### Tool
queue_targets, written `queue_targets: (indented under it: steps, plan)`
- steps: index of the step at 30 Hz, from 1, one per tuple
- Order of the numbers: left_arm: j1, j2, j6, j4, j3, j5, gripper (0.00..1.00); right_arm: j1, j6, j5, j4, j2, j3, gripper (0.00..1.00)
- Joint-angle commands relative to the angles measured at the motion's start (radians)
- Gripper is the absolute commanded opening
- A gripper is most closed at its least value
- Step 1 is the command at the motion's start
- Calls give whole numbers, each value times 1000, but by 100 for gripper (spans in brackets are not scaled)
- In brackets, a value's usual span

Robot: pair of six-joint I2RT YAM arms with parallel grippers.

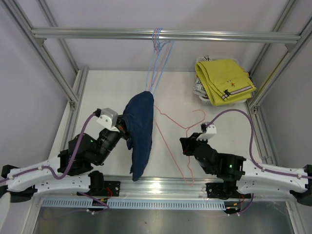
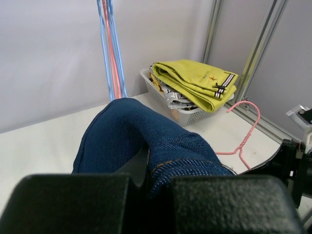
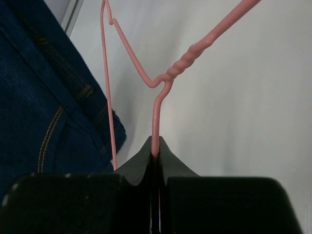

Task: Remove the trousers from the hanger
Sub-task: Place the hanger at the clothesline.

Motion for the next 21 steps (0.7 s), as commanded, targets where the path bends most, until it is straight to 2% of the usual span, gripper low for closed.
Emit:
queue_targets:
  steps: [1,10,21]
  plan:
    - [8,7,-32,76,60,7,3,16,-47,-7,117,101,66,0]
    - [8,42,-52,55,67,24,3,82,-131,-112,321,259,238,0]
    - [8,47,-60,49,70,27,3,100,-157,-166,410,187,210,0]
